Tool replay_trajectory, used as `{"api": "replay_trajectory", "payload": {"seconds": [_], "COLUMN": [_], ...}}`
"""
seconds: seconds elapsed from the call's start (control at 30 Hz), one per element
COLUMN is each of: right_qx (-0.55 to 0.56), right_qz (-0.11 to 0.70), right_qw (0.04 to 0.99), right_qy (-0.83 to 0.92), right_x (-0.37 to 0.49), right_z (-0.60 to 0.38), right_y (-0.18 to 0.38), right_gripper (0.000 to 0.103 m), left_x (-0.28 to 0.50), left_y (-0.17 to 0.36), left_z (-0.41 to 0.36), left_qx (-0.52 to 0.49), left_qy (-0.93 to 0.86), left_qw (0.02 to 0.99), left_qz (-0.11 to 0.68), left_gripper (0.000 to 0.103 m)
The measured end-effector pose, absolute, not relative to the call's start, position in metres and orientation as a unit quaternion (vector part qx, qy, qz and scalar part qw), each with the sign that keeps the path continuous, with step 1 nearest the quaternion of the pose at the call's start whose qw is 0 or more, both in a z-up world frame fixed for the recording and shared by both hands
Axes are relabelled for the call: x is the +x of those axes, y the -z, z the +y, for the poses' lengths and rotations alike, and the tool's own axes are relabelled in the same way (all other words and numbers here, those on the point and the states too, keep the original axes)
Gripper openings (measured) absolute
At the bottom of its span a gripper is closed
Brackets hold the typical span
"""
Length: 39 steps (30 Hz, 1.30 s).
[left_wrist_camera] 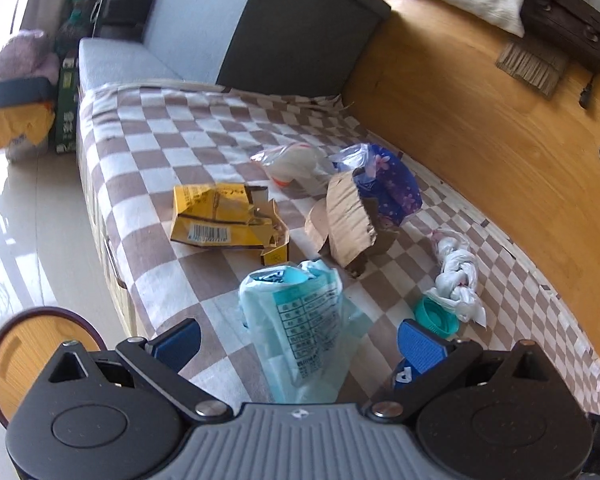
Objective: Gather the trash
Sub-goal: 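Grasp the light-blue plastic bag with the left tool while the right tool grasps the blue can, then carry the bag and can in both tools over the yellow wastebasket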
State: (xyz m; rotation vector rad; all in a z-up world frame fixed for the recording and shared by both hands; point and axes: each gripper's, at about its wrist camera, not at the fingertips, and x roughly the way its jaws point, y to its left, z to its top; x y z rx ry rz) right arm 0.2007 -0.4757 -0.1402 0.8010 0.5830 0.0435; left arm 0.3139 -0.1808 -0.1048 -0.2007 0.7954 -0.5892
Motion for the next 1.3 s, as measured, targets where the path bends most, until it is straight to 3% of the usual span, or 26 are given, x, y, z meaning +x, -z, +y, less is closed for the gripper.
{"api": "replay_trajectory", "payload": {"seconds": [0.1,0.27,0.4,0.53,0.93,1.3], "right_qx": [0.439,0.509,0.505,0.503,0.538,0.421], "right_qz": [0.271,0.274,0.284,0.296,0.312,0.284], "right_qw": [0.855,0.811,0.808,0.801,0.776,0.861], "right_qy": [-0.051,-0.094,-0.109,-0.134,-0.105,-0.027], "right_x": [0.211,0.223,0.228,0.239,0.251,0.226], "right_z": [-0.483,-0.490,-0.484,-0.475,-0.461,-0.457], "right_y": [0.151,0.170,0.172,0.173,0.172,0.128], "right_gripper": [0.050,0.049,0.046,0.045,0.041,0.040], "left_x": [0.322,0.330,0.332,0.337,0.327,0.291], "left_y": [0.111,0.123,0.127,0.130,0.128,0.097], "left_z": [-0.180,-0.181,-0.186,-0.194,-0.201,-0.180], "left_qx": [-0.108,-0.134,-0.138,-0.144,-0.136,-0.095], "left_qy": [0.291,0.307,0.320,0.328,0.321,0.308], "left_qw": [0.871,0.855,0.851,0.845,0.855,0.879], "left_qz": [0.382,0.396,0.393,0.396,0.385,0.351], "left_gripper": [0.101,0.082,0.076,0.060,0.053,0.052]}}
